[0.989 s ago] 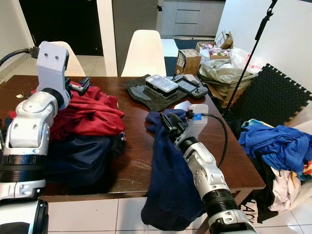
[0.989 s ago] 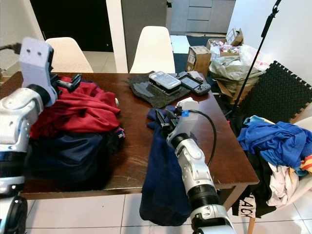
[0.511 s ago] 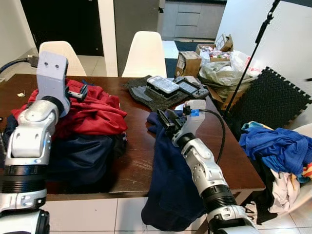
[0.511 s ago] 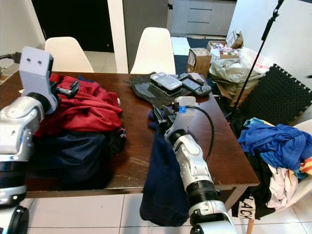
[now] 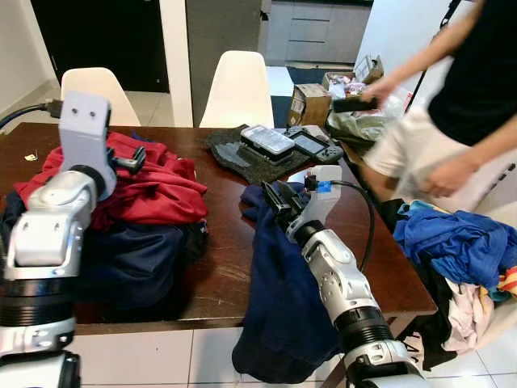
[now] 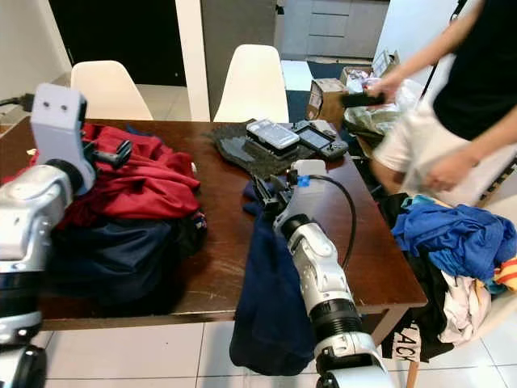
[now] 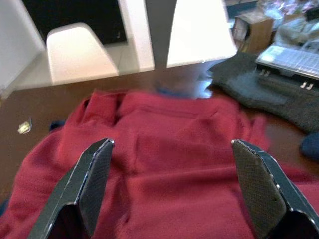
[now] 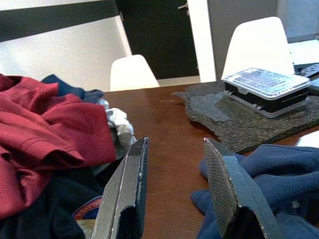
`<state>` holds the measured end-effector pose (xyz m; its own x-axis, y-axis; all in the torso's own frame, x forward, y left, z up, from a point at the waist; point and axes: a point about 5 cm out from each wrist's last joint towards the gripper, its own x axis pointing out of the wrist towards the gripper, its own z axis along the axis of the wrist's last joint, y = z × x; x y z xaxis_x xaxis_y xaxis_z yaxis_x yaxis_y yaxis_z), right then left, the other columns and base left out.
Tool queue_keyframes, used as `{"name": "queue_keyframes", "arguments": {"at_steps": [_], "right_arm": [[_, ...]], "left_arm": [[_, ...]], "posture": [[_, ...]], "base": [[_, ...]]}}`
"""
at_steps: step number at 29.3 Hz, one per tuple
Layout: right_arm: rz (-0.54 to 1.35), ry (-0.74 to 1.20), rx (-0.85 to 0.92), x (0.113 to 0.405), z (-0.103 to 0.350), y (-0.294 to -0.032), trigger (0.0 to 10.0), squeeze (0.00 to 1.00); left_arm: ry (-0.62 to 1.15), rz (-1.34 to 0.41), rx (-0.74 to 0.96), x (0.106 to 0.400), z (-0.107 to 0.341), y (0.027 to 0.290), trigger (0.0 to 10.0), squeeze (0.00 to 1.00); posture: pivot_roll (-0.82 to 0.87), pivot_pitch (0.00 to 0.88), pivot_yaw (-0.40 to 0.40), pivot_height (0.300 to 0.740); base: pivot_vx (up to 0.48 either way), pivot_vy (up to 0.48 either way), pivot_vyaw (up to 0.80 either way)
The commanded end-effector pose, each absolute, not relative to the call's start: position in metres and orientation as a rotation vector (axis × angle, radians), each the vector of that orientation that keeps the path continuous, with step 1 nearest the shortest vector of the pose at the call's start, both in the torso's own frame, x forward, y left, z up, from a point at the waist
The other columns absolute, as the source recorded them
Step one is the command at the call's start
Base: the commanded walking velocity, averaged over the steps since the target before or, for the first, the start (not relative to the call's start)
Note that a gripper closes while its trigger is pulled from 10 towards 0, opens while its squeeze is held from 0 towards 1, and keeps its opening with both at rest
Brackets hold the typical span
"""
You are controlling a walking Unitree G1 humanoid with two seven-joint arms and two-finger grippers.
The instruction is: Hang hanger
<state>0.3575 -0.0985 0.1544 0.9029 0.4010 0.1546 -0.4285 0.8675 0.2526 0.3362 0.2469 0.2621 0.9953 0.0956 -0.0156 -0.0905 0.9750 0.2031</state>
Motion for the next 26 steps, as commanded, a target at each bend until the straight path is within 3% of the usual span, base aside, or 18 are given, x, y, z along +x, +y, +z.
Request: {"name": "queue_keyframes", "arguments": {"at_steps": [1, 8, 9, 10, 11, 14, 15, 26], "right_arm": [[0.430, -0.075, 0.282, 0.358, 0.151, -0.100, 10.0, 0.00], [0.425, -0.084, 0.285, 0.359, 0.154, -0.100, 10.0, 0.00], [0.424, -0.084, 0.286, 0.359, 0.154, -0.101, 10.0, 0.00], [0.424, -0.084, 0.286, 0.359, 0.154, -0.101, 10.0, 0.00], [0.423, -0.084, 0.286, 0.359, 0.154, -0.101, 10.0, 0.00], [0.423, -0.083, 0.286, 0.359, 0.154, -0.102, 10.0, 0.00], [0.422, -0.082, 0.287, 0.359, 0.154, -0.103, 10.0, 0.00], [0.420, -0.079, 0.294, 0.362, 0.155, -0.105, 10.0, 0.00]], "left_arm": [[0.099, 0.095, 0.149, 0.337, 0.260, 0.251, 10.0, 1.00], [0.187, 0.114, 0.132, 0.340, 0.265, 0.255, 10.0, 1.00], [0.192, 0.115, 0.149, 0.339, 0.272, 0.254, 10.0, 0.69], [0.192, 0.115, 0.149, 0.339, 0.272, 0.254, 10.0, 0.69], [0.194, 0.112, 0.159, 0.338, 0.278, 0.253, 10.0, 0.55], [0.195, 0.112, 0.165, 0.337, 0.282, 0.253, 10.0, 0.55], [0.205, 0.121, 0.166, 0.335, 0.289, 0.255, 10.0, 0.00], [0.327, 0.186, 0.164, 0.325, 0.292, 0.276, 10.0, 0.00]], "posture": [[0.12, 0.000, -0.070, 0.740], [0.12, 0.000, -0.062, 0.740], [0.12, 0.000, -0.060, 0.740], [0.12, 0.000, -0.060, 0.740], [0.12, 0.000, -0.059, 0.740], [0.12, 0.000, -0.059, 0.740], [0.12, 0.000, -0.059, 0.740], [0.13, 0.000, -0.056, 0.740]], "base": [[0.000, 0.000, 0.00], [0.000, 0.000, 0.00], [0.000, 0.000, 0.00], [0.000, 0.000, 0.00], [0.000, 0.000, 0.00], [0.000, 0.000, 0.00], [0.000, 0.000, 0.00], [0.000, 0.000, 0.00]]}}
